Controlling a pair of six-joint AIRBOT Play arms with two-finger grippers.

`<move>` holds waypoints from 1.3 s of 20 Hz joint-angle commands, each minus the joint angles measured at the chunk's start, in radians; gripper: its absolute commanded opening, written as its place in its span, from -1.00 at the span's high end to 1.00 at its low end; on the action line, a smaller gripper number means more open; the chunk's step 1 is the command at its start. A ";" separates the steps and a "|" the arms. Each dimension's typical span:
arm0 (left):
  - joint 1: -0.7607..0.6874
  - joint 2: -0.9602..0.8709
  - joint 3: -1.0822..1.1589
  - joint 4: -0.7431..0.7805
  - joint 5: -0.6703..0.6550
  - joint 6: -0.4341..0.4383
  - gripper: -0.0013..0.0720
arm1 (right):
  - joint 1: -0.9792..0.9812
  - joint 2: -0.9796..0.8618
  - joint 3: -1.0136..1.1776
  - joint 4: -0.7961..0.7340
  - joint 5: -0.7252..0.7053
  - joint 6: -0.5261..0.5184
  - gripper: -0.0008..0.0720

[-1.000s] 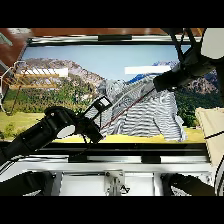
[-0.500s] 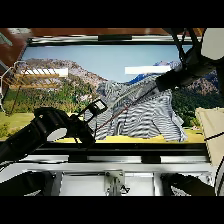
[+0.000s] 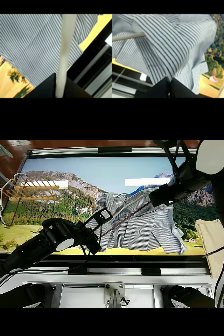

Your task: Fold the shirts.

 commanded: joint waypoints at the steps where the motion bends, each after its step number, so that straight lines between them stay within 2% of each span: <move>1: 0.000 -0.029 0.001 -0.047 0.134 0.006 0.86 | 0.062 0.000 0.001 0.006 -0.010 0.022 0.79; 8: 0.000 -0.051 0.006 -0.050 0.196 0.007 0.86 | 0.207 -0.008 0.000 0.064 -0.009 0.126 0.79; 10: 0.000 -0.051 0.023 -0.049 0.197 0.033 0.86 | 0.212 -0.025 0.000 0.065 0.001 0.127 0.79; 14: 0.011 -0.050 0.059 -0.046 0.180 0.033 0.86 | 0.210 -0.051 0.001 0.008 0.013 0.126 0.75; 15: 0.012 -0.048 0.059 -0.046 0.173 0.033 0.86 | 0.209 -0.047 0.001 -0.027 0.015 0.125 0.47; 16: 0.012 -0.048 0.059 -0.046 0.163 0.033 0.86 | 0.209 -0.038 0.001 -0.066 0.015 0.113 -0.12; 17: 0.012 -0.048 0.059 -0.046 0.153 0.033 0.86 | 0.209 -0.021 0.001 -0.096 0.015 0.089 -0.32; 19: 0.012 -0.048 0.059 -0.046 0.147 0.033 0.86 | 0.196 0.040 0.001 -0.172 0.013 0.079 -0.32; 21: 0.013 -0.048 0.059 -0.047 0.143 0.041 0.86 | 0.113 0.121 0.001 -0.175 -0.003 0.079 -0.32; 24: 0.014 -0.048 0.059 -0.047 0.070 0.087 0.86 | -0.201 0.218 0.000 -0.159 -0.094 0.010 -0.31; 26: 0.017 -0.048 0.059 -0.047 0.035 0.146 0.86 | -0.488 0.211 -0.010 -0.020 -0.186 -0.146 0.06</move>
